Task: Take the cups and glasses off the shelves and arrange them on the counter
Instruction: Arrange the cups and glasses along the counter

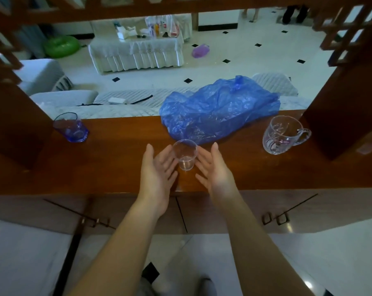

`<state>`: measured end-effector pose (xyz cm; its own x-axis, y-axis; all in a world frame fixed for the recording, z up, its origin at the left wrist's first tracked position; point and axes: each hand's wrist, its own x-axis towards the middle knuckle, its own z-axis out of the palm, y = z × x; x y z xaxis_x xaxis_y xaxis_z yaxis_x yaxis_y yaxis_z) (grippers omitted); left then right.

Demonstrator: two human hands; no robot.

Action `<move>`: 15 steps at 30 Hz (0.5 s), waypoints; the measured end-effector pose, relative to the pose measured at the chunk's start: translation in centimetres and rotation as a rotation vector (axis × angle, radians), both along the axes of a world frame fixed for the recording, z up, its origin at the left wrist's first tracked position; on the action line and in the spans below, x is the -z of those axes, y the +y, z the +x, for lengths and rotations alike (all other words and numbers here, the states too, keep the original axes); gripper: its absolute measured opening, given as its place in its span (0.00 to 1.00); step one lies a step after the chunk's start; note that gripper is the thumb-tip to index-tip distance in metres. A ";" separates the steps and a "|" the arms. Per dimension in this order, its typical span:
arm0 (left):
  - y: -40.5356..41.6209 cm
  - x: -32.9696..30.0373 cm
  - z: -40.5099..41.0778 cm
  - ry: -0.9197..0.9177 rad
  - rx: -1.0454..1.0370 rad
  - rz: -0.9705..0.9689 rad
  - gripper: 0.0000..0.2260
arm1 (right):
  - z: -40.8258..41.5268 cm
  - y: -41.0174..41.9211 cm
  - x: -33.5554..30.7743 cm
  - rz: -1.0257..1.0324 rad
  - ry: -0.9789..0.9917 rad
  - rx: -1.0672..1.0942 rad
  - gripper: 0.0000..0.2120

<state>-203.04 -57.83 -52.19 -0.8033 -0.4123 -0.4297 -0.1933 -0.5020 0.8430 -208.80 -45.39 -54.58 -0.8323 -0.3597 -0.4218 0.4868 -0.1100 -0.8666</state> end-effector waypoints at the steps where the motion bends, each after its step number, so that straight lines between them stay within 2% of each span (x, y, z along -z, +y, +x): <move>1: 0.1 0.1 0.0 0.002 -0.002 0.002 0.31 | 0.0 -0.1 0.2 0.003 -0.006 -0.005 0.23; 9: -1.7 -0.6 1.2 0.011 -0.045 -0.029 0.31 | 0.3 -2.6 0.1 0.004 0.008 -0.055 0.21; 15: -6.7 -1.5 3.2 0.029 -0.116 -0.010 0.30 | 1.8 -8.0 -0.8 -0.001 0.041 -0.106 0.27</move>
